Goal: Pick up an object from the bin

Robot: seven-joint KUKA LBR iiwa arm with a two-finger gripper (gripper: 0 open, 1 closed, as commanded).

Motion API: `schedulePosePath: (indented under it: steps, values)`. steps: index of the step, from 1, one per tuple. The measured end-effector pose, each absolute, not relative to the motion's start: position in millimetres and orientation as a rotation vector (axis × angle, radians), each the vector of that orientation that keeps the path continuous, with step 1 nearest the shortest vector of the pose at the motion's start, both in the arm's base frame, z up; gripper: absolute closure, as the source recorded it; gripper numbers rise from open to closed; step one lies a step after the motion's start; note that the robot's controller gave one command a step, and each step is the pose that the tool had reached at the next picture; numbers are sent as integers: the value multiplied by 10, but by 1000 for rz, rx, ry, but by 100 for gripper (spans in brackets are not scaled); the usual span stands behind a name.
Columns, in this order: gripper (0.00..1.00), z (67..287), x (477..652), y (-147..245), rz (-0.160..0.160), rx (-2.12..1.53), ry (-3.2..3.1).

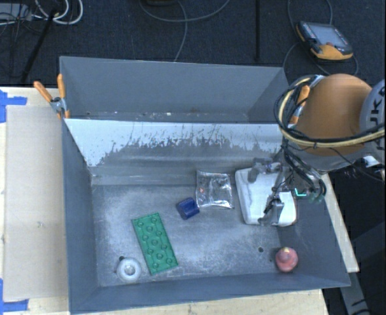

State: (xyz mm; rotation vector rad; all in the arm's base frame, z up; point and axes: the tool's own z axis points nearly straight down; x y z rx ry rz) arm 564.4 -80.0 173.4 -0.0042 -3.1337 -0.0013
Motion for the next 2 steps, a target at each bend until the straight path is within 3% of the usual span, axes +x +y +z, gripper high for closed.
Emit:
schedulePosePath:
  steps: [1, 2]
  values:
    - [0, 739, 5906, -107, -6, 158, -3131]
    - [100, 785, 5920, -135, -1, 156, -3138]
